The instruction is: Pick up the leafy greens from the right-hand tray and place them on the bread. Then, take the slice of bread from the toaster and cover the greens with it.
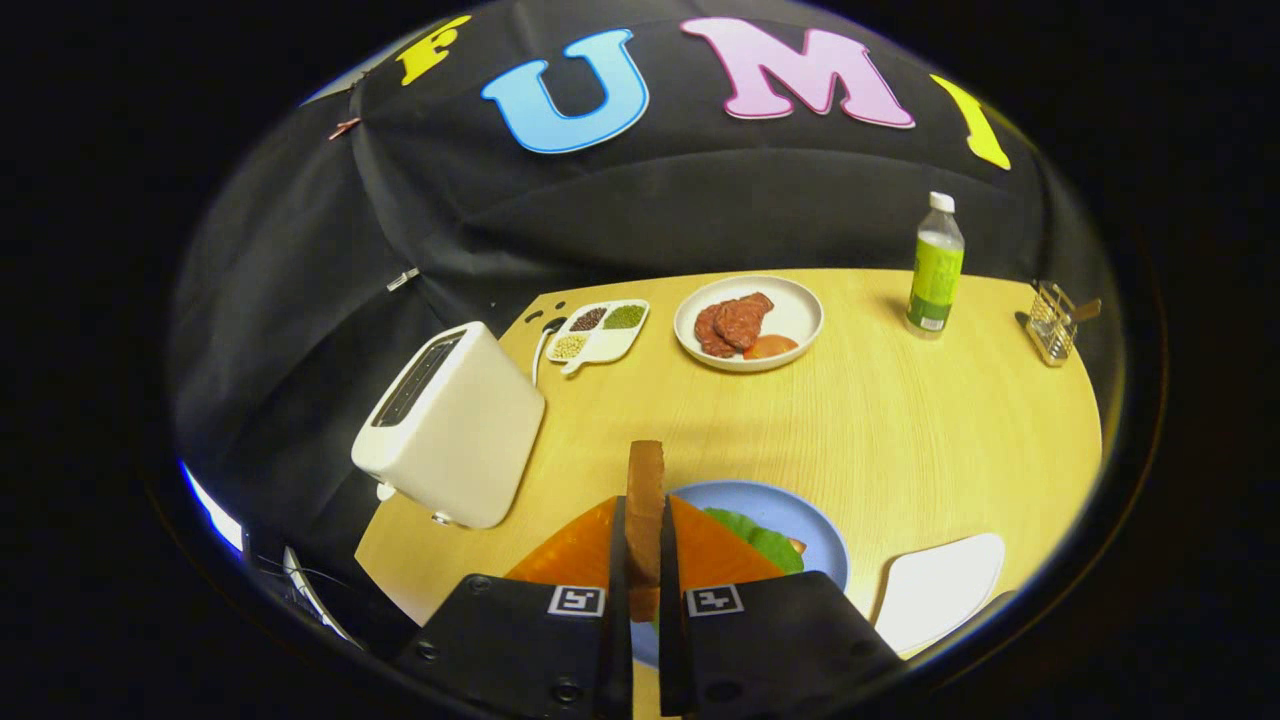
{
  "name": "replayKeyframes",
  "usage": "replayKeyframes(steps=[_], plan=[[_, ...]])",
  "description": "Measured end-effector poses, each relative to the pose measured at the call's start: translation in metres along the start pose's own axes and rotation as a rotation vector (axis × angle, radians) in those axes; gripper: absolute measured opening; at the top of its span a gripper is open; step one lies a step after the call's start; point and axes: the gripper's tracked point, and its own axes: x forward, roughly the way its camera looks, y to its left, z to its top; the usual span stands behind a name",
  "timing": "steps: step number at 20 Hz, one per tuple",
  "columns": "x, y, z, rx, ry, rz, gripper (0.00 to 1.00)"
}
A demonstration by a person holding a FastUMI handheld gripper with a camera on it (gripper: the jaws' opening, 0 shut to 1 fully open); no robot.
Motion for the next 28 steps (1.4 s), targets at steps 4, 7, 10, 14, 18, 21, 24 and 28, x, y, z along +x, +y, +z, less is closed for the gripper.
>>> replayKeyframes(steps=[4,7,10,14,18,21,24,28], plan=[[-0.001,-0.025,-0.008,0.031,-0.007,-0.035,0.15],[-0.003,-0.037,-0.014,0.044,0.004,-0.059,0.15],[-0.006,-0.044,-0.019,0.045,0.016,-0.087,0.15],[-0.01,-0.055,-0.026,0.023,0.025,-0.131,0.34],[-0.02,-0.069,-0.032,-0.011,0.025,-0.196,0.71],[-0.032,-0.07,-0.028,-0.032,0.005,-0.206,0.87],[-0.047,-0.065,-0.013,-0.072,-0.024,-0.209,1.0],[-0.076,-0.053,0.029,-0.1,-0.125,-0.212,0.99]])
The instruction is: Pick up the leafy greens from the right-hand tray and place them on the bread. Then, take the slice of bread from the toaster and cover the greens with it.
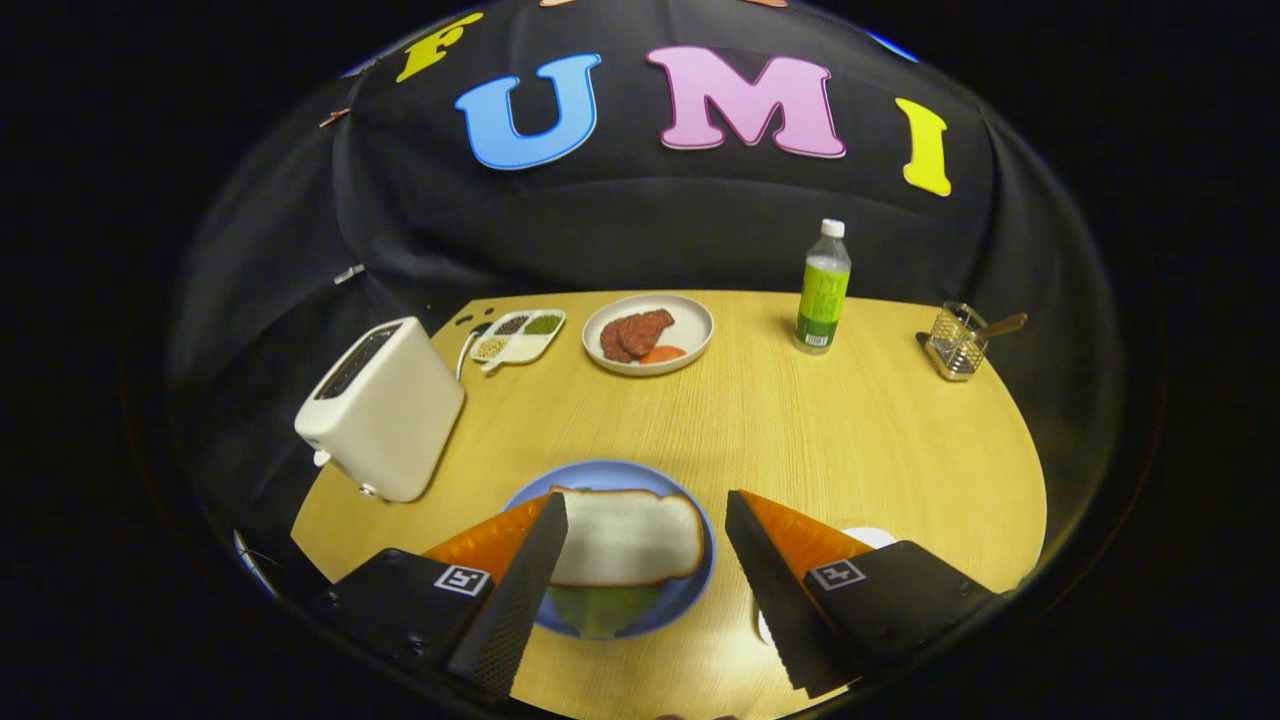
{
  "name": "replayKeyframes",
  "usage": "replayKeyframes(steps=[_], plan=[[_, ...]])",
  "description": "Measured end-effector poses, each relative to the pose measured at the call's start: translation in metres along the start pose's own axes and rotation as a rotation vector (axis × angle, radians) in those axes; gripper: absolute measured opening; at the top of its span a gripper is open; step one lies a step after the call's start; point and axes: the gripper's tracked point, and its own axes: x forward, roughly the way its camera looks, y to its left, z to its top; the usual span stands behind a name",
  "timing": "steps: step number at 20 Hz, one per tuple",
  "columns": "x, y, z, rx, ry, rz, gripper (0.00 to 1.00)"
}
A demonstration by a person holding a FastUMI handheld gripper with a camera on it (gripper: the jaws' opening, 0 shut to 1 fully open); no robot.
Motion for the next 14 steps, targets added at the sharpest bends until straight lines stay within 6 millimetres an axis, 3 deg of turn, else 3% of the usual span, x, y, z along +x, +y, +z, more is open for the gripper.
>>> replayKeyframes(steps=[5,10,12,14], plan=[[-0.043,0.004,0.076,-0.033,-0.169,0.006,0.99],[-0.098,0.001,0.161,-0.038,-0.371,-0.002,0.99],[-0.123,-0.003,0.186,-0.021,-0.445,-0.01,0.99],[-0.144,-0.009,0.195,-0.002,-0.475,-0.006,0.99]])
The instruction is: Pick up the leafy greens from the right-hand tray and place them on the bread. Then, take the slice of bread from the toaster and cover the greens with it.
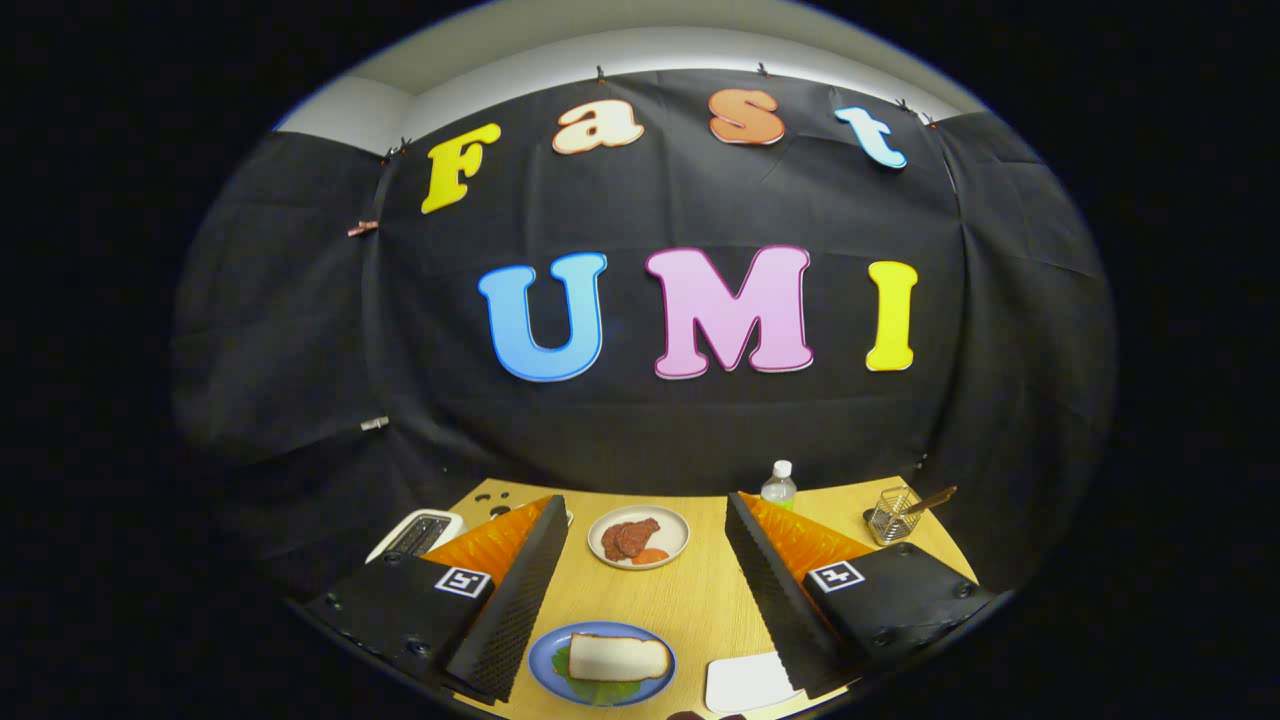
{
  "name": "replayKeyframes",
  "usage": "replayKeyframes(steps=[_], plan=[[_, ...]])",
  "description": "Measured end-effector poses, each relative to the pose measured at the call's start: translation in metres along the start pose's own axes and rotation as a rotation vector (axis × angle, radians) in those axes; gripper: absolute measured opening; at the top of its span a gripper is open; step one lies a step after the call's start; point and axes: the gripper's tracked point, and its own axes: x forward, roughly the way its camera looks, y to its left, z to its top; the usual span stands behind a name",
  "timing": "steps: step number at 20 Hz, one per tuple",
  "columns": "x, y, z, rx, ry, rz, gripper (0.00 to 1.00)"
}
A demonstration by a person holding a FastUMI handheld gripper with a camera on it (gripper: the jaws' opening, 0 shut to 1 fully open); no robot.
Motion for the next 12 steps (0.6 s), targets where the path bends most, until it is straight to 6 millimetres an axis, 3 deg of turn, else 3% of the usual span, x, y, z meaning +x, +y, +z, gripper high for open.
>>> replayKeyframes(steps=[5,8,12], plan=[[-0.049,-0.049,0.007,0.014,0.003,-0.089,0.99],[-0.059,-0.076,0.013,0.027,-0.001,-0.134,0.99],[-0.059,-0.084,0.022,0.045,-0.034,-0.136,0.99]])
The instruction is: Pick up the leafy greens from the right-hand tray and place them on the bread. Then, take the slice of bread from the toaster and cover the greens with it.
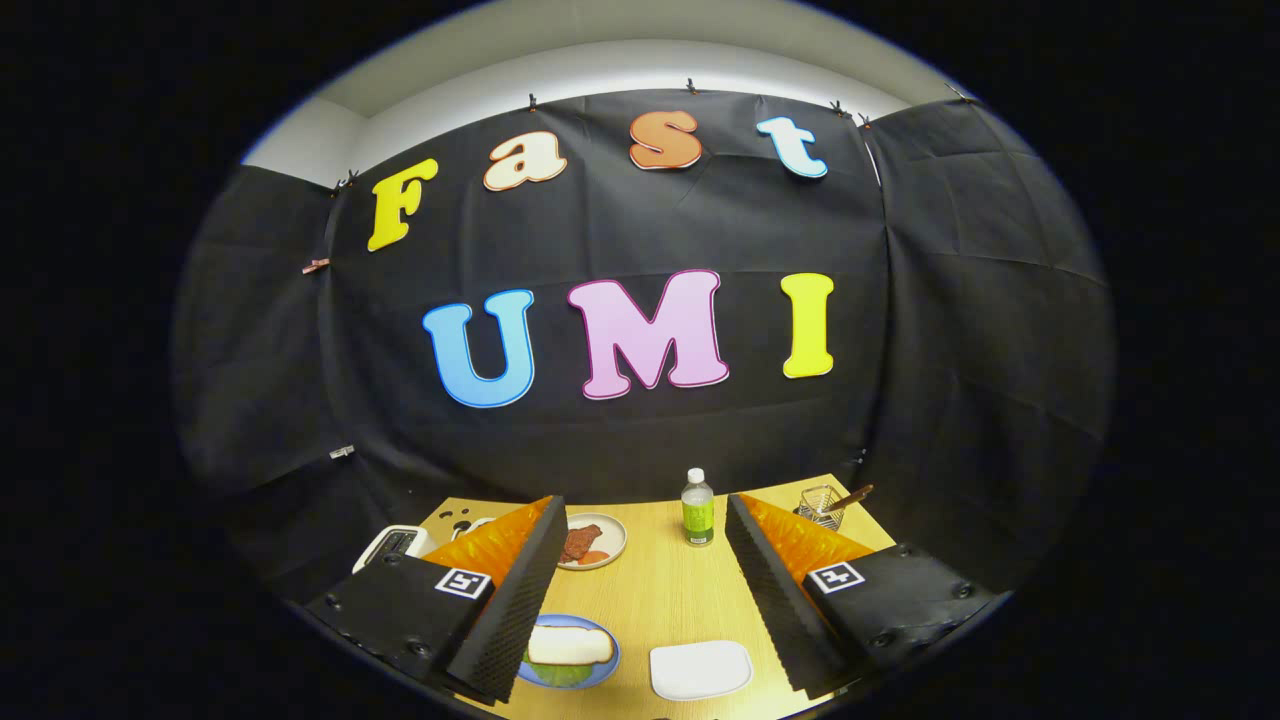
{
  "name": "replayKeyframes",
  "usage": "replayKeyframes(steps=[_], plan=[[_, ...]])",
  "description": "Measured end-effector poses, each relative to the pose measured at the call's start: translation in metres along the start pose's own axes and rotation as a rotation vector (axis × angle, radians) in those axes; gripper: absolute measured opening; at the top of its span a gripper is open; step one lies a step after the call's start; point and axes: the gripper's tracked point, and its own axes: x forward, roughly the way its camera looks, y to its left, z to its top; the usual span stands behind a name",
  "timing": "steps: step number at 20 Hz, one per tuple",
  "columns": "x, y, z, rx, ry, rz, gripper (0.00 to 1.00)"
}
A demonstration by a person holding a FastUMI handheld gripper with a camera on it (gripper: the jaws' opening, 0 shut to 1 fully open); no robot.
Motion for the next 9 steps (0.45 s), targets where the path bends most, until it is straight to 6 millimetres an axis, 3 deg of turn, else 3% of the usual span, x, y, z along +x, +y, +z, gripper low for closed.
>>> replayKeyframes(steps=[9], plan=[[0.013,0.015,-0.007,-0.034,0.039,0.068,0.99]])
